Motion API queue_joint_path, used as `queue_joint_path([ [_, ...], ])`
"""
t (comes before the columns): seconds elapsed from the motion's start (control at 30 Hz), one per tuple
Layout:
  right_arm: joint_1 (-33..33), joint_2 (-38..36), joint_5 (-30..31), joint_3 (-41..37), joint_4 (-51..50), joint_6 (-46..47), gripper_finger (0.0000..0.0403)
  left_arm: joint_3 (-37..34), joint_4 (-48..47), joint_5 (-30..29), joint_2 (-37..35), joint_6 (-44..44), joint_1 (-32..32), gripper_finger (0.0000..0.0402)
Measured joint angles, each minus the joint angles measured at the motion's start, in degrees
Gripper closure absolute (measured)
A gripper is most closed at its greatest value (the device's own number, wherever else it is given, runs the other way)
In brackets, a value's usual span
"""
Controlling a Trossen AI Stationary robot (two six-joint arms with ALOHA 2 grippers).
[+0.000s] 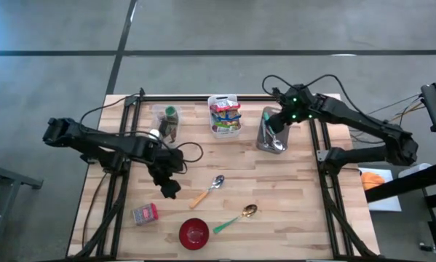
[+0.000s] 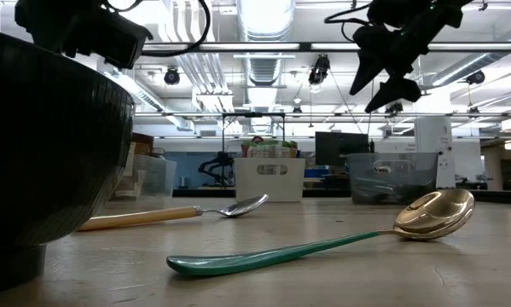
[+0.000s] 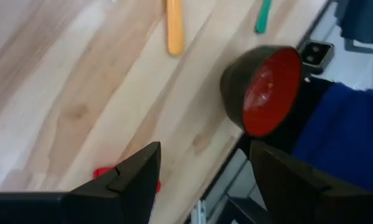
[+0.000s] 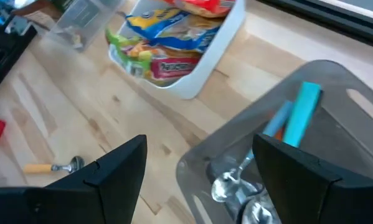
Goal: Pick & Place Food Item
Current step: Put the red seasoning can into the transparent bin
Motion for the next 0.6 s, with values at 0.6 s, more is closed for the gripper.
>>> queue_joint_path([
  [0.6, 2.71, 3.89, -0.03, 0.0, 1.96, -0.27, 0.0115, -2.93, -1.92, -7.54, 0.04, -2.86, -1.42, 0.0058],
])
